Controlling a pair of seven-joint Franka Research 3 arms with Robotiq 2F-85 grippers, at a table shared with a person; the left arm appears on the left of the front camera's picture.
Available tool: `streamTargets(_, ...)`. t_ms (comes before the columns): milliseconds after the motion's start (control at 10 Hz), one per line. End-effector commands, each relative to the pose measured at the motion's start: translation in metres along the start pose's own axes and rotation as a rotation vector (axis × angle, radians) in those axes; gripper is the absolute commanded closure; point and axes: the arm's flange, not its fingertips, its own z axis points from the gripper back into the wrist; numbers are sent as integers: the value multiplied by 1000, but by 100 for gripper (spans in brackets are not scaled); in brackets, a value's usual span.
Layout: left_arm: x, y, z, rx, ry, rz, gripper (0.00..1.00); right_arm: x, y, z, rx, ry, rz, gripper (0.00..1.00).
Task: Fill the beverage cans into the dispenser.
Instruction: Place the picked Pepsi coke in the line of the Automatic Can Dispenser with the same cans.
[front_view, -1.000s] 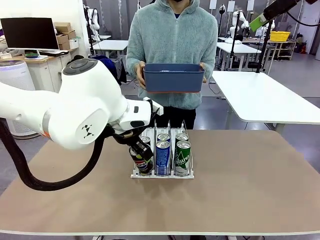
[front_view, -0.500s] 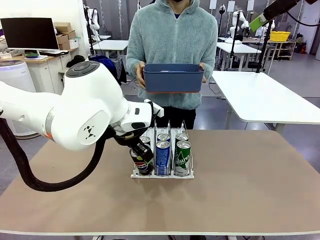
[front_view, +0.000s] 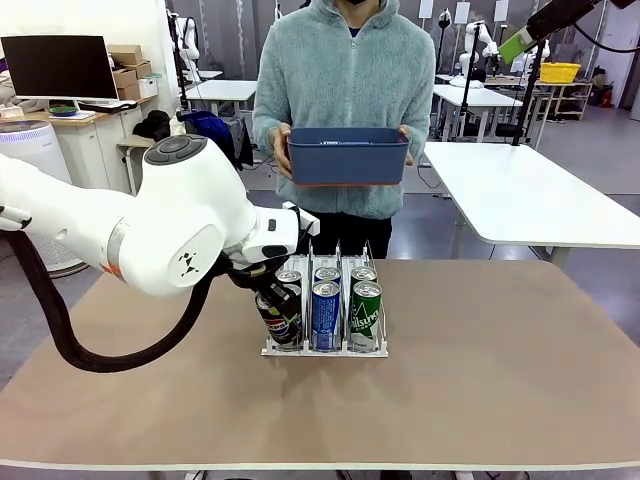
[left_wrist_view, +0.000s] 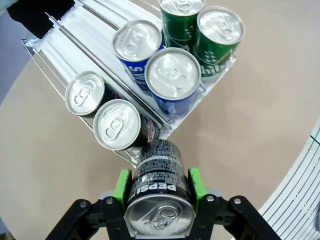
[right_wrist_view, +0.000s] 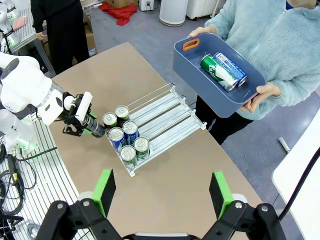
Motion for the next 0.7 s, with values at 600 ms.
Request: streamTargets(600, 44, 62, -39, 4, -44, 52, 42, -1, 1, 0, 1, 1, -1, 0)
